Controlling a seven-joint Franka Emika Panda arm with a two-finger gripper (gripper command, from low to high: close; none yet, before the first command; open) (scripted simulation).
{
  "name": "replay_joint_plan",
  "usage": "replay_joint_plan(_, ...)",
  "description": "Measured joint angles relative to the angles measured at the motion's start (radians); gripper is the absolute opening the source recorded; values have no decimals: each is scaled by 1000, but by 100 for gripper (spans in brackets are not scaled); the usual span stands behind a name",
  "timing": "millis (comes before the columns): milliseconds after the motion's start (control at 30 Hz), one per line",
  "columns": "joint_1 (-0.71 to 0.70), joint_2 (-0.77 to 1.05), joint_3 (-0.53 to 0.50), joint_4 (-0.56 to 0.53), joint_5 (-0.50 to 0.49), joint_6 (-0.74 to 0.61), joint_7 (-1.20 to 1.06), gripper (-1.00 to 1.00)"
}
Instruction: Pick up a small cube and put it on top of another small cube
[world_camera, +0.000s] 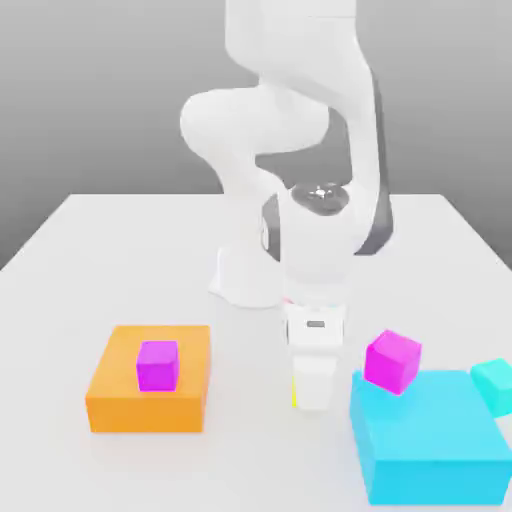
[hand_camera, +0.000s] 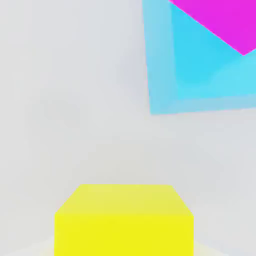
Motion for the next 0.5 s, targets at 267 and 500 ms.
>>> replay_joint_plan(267, 1, -151, -32, -36, -84, -121, 51, -100)
replay_joint_plan(500, -16, -263, 20, 44, -180, -293, 220, -100)
